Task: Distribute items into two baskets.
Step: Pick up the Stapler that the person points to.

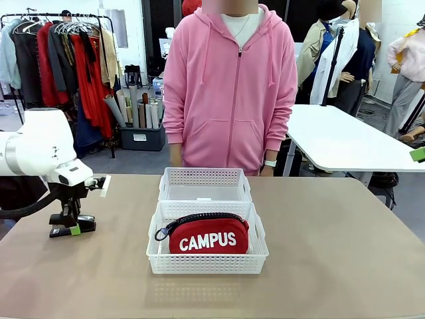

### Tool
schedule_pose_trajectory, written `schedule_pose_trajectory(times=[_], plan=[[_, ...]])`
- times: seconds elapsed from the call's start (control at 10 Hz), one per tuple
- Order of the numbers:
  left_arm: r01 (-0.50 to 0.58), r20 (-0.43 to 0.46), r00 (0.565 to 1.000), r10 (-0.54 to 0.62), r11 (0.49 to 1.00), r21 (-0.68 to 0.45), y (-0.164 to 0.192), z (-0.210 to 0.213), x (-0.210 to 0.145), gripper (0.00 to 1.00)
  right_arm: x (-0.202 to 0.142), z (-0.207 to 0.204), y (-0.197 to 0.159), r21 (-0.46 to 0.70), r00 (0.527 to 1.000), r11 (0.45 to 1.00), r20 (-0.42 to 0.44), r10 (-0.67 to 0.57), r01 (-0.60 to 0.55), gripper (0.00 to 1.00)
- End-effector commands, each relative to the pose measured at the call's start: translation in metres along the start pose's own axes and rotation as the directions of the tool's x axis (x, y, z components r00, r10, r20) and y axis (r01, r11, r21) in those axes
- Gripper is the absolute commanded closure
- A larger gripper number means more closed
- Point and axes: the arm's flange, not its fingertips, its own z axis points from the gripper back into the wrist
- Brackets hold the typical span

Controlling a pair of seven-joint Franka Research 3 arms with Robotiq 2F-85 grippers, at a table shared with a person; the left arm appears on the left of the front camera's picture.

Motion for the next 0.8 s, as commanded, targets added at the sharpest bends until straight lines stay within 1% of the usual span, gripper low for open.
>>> schedule_pose_trajectory(times=[0.0,0.1,0.2,0.5,0.6,0.7], plan=[[0.000,-0.017,1.000,0.001,1.000,0.024,-0.002,0.000,-0.002,0.80,0.001,0.001,0.000,0.007,1.000,1.000,0.013,0.009,-0.009,0.00],[0.001,-0.016,1.000,-0.001,1.000,0.030,-0.002,0.000,-0.002,0.93,0.001,0.001,0.000,0.007,1.000,1.000,0.013,0.009,-0.009,0.00],[-0.018,-0.024,1.000,0.018,1.000,0.004,-0.002,0.000,-0.002,0.93,0.001,0.001,0.000,0.007,1.000,1.000,0.013,0.009,-0.009,0.00],[-0.020,-0.019,1.000,0.020,1.000,-0.002,-0.003,0.002,-0.003,0.93,0.001,0.001,0.000,0.007,1.000,1.000,0.013,0.009,-0.009,0.00],[-0.036,0.020,0.999,0.037,0.999,-0.025,-0.001,0.015,-0.007,0.93,0.001,0.001,0.000,0.007,1.000,1.000,0.013,0.009,-0.009,0.00],[-0.049,0.030,0.998,0.050,0.999,-0.023,0.000,0.029,-0.011,0.93,0.001,0.001,0.000,0.007,1.000,1.000,0.013,0.009,-0.009,0.00]])
